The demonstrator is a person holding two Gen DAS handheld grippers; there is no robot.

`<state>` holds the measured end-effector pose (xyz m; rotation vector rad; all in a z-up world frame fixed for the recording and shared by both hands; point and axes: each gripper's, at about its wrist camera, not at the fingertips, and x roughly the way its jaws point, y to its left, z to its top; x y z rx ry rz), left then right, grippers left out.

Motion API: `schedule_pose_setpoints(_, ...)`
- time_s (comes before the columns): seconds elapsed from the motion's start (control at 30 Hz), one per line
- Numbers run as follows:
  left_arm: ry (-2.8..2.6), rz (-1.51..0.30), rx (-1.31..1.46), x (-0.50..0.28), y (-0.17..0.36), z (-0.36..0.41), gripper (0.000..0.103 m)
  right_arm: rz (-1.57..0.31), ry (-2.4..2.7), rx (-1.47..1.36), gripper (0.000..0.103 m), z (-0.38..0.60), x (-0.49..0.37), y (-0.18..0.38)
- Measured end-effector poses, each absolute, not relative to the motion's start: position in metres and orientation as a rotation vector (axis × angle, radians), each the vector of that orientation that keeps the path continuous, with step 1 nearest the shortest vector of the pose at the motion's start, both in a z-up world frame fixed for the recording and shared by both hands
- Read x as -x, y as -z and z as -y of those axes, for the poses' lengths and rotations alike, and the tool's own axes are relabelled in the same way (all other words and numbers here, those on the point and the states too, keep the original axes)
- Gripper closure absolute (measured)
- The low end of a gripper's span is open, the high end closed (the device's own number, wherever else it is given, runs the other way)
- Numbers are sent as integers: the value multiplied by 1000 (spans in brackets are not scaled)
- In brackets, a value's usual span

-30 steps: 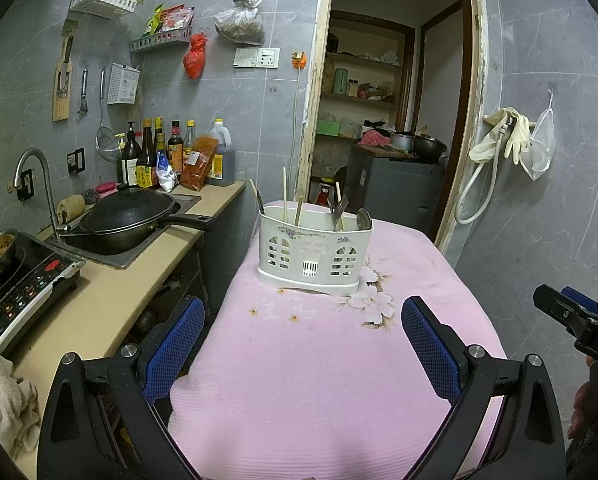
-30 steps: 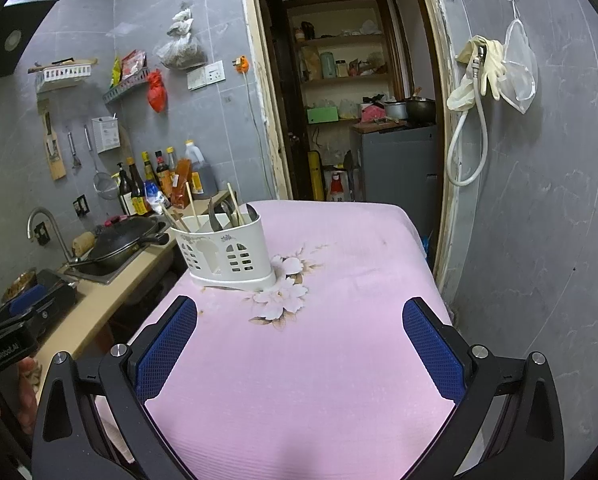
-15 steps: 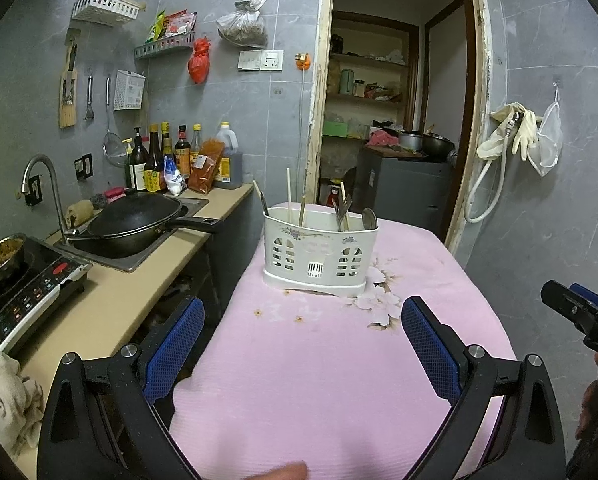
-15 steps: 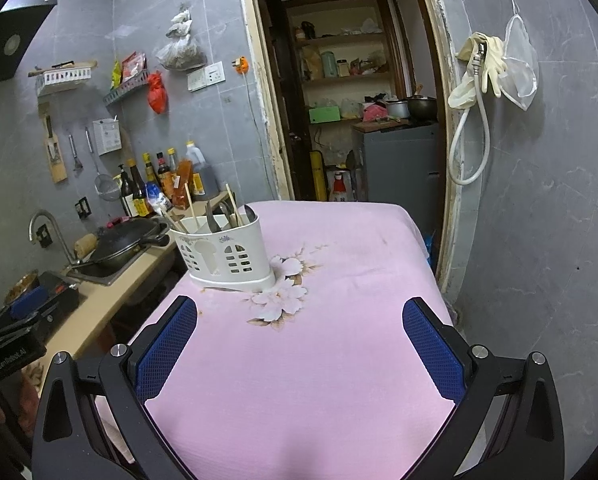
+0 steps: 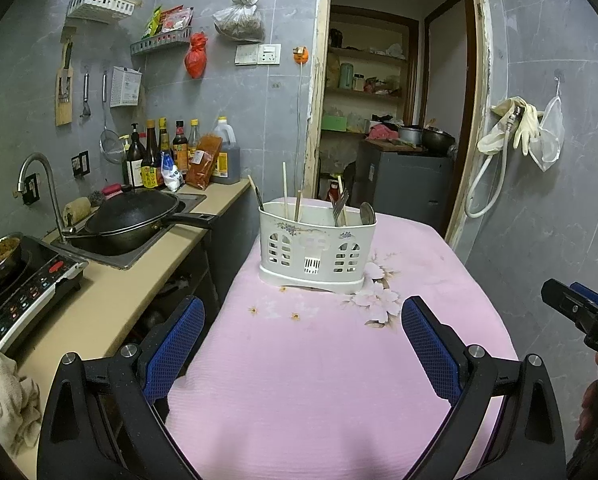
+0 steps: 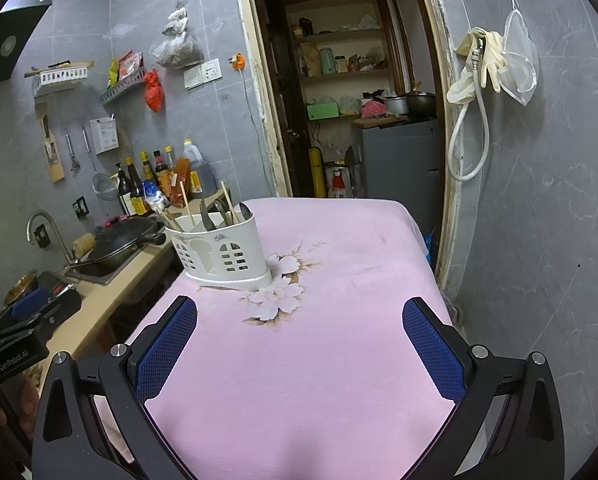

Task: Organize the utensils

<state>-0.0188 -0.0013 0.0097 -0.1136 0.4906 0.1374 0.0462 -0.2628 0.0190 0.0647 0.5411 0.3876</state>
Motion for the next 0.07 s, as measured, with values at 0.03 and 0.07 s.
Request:
schedule_pose_setpoints(0.03, -137, -492, 114, 18, -9, 1, 6, -542, -387, -64, 0, 263, -46, -19)
schedule_pose_setpoints(0.07, -135, -494, 115, 17, -9, 0, 6, -544, -387, -64, 0, 262, -47, -19)
